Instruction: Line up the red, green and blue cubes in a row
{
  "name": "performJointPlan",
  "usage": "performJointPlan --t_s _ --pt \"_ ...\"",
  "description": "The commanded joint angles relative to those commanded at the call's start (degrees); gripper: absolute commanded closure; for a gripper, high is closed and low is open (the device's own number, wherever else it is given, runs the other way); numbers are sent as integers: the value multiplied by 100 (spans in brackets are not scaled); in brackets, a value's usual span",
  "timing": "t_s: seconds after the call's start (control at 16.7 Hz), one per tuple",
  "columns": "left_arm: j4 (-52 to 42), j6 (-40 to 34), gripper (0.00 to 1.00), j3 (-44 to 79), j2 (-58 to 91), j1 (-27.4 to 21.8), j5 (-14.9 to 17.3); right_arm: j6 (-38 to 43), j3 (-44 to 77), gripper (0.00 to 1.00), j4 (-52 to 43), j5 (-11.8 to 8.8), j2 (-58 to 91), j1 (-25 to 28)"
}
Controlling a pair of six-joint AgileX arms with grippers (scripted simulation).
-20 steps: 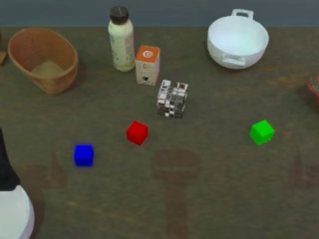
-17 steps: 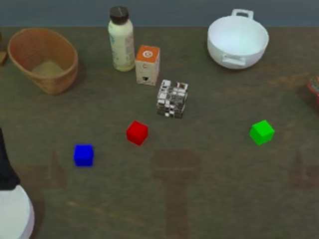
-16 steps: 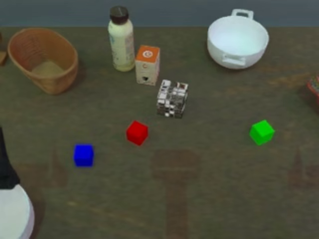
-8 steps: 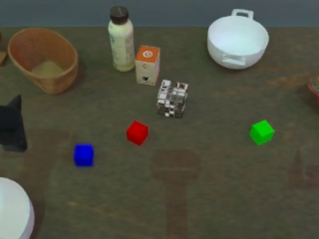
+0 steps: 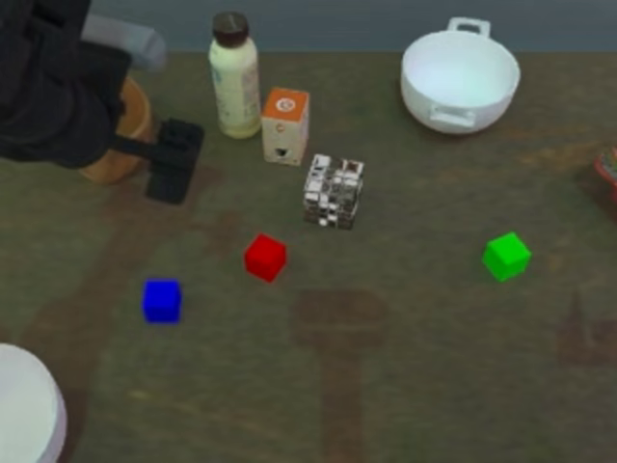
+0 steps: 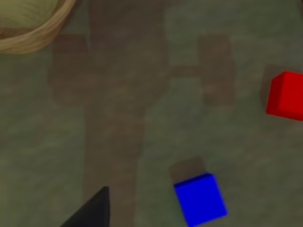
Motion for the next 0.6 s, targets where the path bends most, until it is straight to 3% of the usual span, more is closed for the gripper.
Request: performJointPlan --t_s 0.3,0.6 --pt "-1370 39 0 2186 2714 -583 7 0 0 0 0 0 0 0" --pt "-2159 65 0 3653 4268 -956 6 0 0 0 0 0 0 0"
